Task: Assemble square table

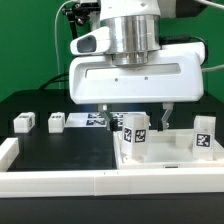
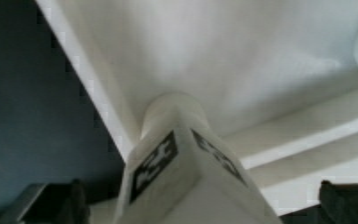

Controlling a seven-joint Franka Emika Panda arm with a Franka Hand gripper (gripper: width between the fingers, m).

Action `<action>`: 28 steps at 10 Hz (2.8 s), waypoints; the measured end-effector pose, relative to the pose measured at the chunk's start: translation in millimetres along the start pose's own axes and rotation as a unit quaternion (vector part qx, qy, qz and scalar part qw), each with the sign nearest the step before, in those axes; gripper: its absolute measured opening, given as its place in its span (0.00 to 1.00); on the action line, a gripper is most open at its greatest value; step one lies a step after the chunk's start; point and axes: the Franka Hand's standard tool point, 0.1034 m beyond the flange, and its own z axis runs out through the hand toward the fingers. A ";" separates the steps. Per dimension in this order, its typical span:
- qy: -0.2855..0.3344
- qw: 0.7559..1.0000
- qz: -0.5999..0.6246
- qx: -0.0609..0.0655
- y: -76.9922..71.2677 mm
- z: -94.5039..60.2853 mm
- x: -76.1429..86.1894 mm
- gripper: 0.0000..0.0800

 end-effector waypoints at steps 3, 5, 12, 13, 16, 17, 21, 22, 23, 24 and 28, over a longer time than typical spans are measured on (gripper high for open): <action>0.002 0.989 -0.148 -0.016 0.3 0.5 -0.5 0.81; 0.001 0.973 -0.228 -0.024 -0.5 0.3 -0.3 0.81; -0.002 0.959 -0.282 -0.025 1.6 0.2 0.1 0.36; -0.001 0.960 -0.278 -0.025 1.6 0.2 0.1 0.36; -0.001 0.969 -0.245 -0.024 1.9 0.2 0.2 0.36; -0.001 0.982 -0.189 -0.021 3.0 0.3 0.8 0.36; 0.000 1.000 0.014 -0.016 3.3 0.7 0.3 0.36; 0.002 0.998 0.067 -0.015 3.7 0.9 0.3 0.36; 0.003 0.994 0.110 -0.015 3.7 0.9 0.4 0.36; 0.003 0.990 0.139 -0.015 3.9 0.9 0.4 0.36; -0.001 0.948 0.318 0.002 7.1 1.8 0.7 0.36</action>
Offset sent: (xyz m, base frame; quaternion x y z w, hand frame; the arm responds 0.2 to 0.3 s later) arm 0.0030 0.0002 0.0048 -0.0387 -0.0078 -0.2606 0.9646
